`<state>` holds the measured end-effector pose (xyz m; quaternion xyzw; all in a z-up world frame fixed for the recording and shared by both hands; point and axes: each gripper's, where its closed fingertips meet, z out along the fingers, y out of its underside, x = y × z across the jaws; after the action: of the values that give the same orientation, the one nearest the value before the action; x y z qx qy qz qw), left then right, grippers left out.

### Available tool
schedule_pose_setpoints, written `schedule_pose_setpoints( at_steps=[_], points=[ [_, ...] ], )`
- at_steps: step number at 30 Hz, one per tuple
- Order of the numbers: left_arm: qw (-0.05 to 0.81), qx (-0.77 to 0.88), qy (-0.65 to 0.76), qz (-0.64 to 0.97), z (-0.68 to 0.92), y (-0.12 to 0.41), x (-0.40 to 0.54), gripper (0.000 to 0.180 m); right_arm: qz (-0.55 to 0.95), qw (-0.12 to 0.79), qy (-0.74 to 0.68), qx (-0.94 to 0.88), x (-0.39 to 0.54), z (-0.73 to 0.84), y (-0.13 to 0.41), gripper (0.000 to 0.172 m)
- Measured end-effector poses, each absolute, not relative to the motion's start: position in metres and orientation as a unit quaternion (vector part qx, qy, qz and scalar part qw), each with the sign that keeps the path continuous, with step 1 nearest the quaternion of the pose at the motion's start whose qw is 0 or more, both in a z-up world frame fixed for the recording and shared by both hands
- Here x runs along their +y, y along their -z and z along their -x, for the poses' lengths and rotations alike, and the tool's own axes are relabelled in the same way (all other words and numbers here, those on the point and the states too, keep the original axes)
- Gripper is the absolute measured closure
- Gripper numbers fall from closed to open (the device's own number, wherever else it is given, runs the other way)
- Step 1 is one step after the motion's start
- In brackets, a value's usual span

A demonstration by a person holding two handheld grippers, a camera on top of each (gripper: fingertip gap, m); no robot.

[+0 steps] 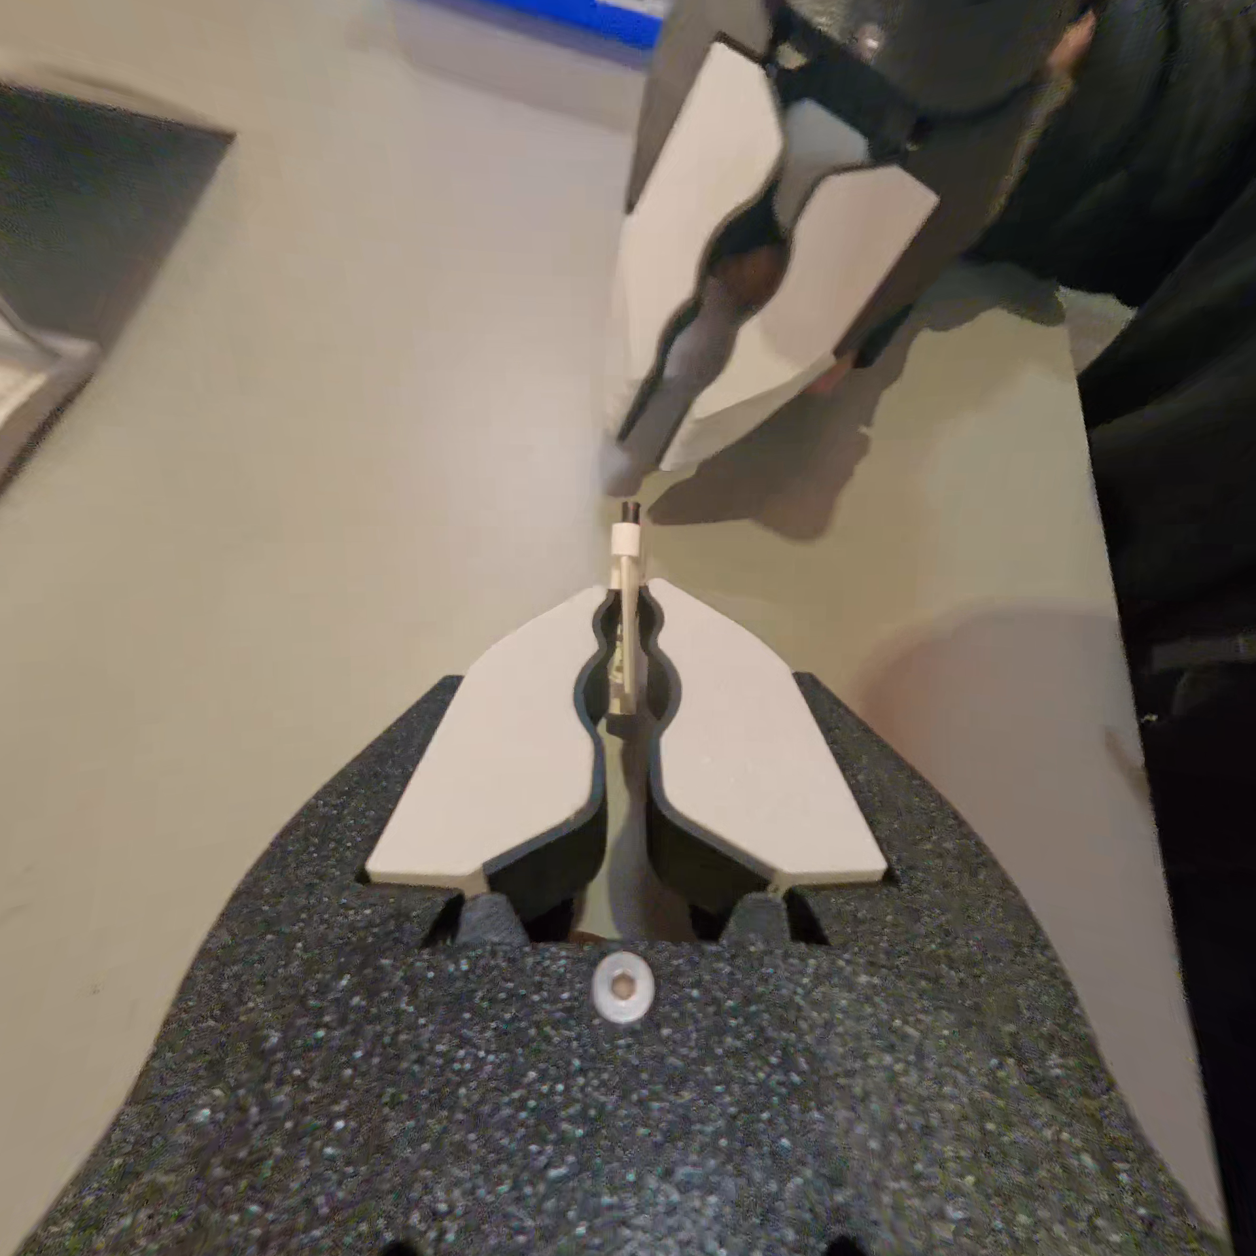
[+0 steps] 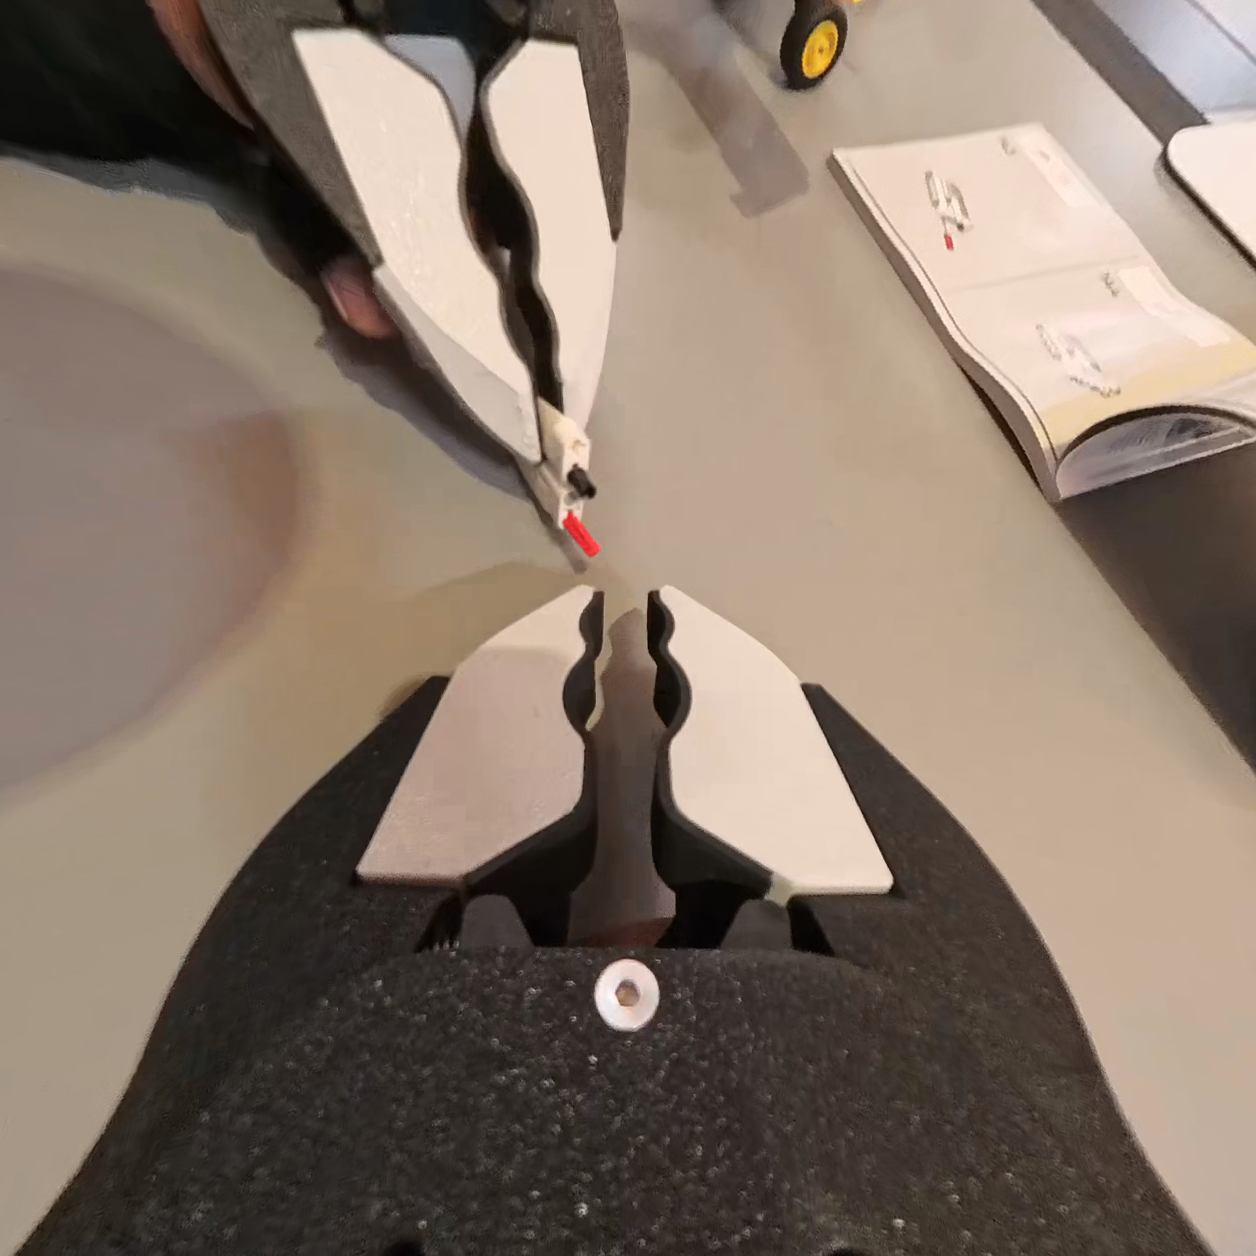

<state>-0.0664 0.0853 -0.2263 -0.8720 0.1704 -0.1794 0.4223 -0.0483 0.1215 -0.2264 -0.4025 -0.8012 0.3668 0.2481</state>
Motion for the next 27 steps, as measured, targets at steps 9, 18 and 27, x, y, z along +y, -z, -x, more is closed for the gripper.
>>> schedule_pose_setpoints(
  at_steps=[9, 18, 27],
  points=[
    [0.373, 0.107, 0.189, 0.902, 0.078, 0.239, 0.089, 0.175, 0.407, 0.231, -0.344, -0.814, 0.121, 0.046, 0.238, 0.160],
    [0.370, 0.112, 0.226, 0.894, 0.073, 0.236, 0.087, 0.175, 0.387, 0.224, -0.354, -0.822, 0.115, 0.045, 0.236, 0.159],
    [0.425, 0.164, 0.231, 0.860, 0.062, 0.218, 0.086, 0.175, 0.371, 0.212, -0.413, -0.804, 0.104, 0.049, 0.222, 0.157]
  ],
)
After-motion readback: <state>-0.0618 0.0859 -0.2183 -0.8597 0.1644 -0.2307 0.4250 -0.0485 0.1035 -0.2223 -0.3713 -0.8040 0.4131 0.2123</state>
